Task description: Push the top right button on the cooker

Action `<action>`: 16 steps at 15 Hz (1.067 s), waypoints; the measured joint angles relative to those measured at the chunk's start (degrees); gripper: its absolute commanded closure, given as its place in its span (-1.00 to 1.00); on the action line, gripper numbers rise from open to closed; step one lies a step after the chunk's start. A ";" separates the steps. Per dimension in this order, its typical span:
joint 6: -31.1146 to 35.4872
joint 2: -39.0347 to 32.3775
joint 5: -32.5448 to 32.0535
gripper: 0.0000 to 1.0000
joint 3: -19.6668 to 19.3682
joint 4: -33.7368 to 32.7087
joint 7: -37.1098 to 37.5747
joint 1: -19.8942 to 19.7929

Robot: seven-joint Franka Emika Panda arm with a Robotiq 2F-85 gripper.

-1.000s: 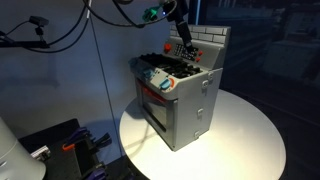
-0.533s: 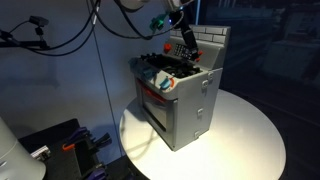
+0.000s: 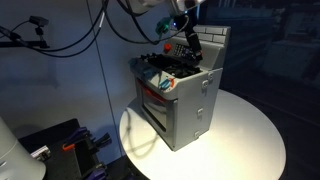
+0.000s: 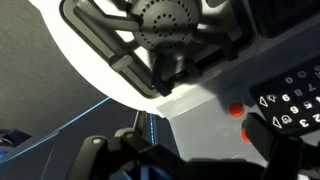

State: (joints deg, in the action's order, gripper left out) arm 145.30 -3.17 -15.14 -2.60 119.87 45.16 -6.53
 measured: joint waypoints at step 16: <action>0.01 -3.13 0.83 -1.00 -1.72 -3.06 0.00 1.33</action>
State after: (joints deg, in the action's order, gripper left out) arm 145.31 -6.30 -14.30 -4.31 116.81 45.16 -5.20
